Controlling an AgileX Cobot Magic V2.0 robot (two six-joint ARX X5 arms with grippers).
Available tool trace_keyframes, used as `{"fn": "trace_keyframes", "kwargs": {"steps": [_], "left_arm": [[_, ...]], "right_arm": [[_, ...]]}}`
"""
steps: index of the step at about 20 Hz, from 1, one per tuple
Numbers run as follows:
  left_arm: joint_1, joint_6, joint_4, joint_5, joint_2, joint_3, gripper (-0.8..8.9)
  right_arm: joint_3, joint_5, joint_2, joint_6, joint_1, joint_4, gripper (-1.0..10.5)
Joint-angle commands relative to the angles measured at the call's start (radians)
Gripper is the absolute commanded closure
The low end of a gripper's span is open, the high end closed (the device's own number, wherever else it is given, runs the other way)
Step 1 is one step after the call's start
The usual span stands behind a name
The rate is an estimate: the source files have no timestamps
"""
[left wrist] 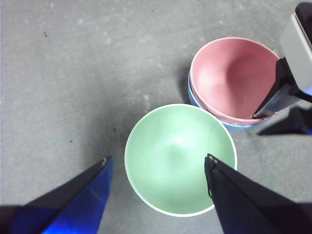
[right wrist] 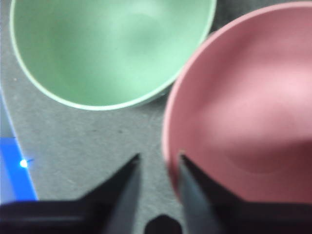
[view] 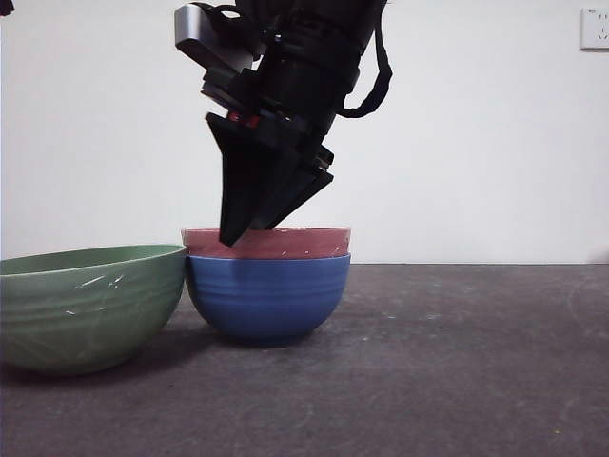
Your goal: Pick up the green bowl on the top,put the green bowl on the left,pick up the red bowl in the middle,put the red bowl on the right
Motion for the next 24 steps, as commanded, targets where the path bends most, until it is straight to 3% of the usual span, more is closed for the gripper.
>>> {"fn": "trace_keyframes", "kwargs": {"steps": [1,5,20,24], "left_arm": [[0.003,0.013,0.003,-0.003,-0.002,0.001,4.95],[0.003,0.019,0.003,-0.003,-0.002,0.001,4.99],[0.003,0.018,0.039,-0.002,-0.001,0.001,4.99],[0.003,0.011,0.076,-0.002,-0.001,0.001,4.99]], "right_arm": [[0.000,0.003,0.009,-0.022,0.000,0.003,9.6],[0.000,0.046,0.009,-0.047,0.000,0.003,9.6],[0.032,0.056,-0.108,-0.056,0.000,0.026,9.6],[0.032,0.206,-0.238,-0.008,-0.004,-0.042,9.6]]}}
